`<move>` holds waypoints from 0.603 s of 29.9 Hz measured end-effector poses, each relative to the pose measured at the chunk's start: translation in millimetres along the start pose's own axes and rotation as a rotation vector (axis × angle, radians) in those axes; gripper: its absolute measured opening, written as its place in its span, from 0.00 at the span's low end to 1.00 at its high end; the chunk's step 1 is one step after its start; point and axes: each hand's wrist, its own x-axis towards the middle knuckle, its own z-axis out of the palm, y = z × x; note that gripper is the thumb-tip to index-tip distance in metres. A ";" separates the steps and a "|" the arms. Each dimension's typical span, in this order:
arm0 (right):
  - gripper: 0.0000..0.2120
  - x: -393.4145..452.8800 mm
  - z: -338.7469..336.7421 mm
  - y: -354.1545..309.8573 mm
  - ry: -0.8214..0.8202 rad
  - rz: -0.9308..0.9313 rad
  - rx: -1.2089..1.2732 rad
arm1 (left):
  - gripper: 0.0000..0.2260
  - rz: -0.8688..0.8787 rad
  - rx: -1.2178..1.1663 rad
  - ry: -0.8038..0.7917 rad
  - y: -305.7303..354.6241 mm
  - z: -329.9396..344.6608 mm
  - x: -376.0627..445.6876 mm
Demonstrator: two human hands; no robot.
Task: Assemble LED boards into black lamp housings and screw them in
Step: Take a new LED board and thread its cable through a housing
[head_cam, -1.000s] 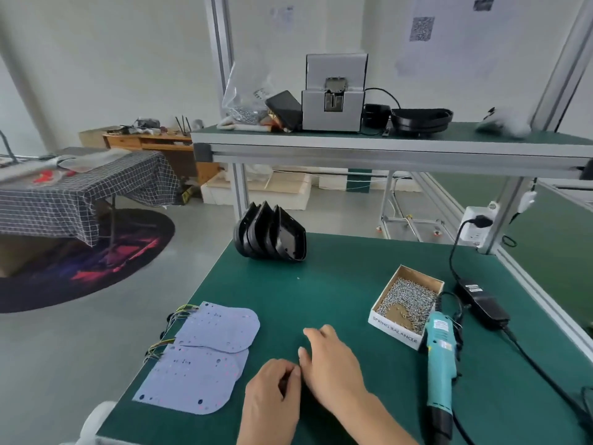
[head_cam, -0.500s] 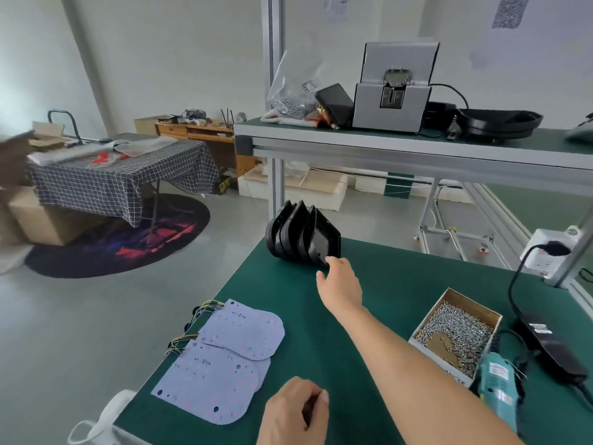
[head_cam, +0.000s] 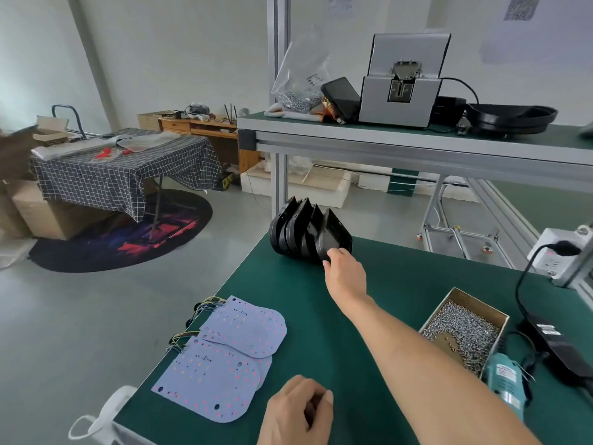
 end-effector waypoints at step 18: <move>0.17 -290.1 -119.1 14.8 0.047 -0.441 -0.371 | 0.23 -0.123 -0.038 -0.072 13.3 -10.6 -8.5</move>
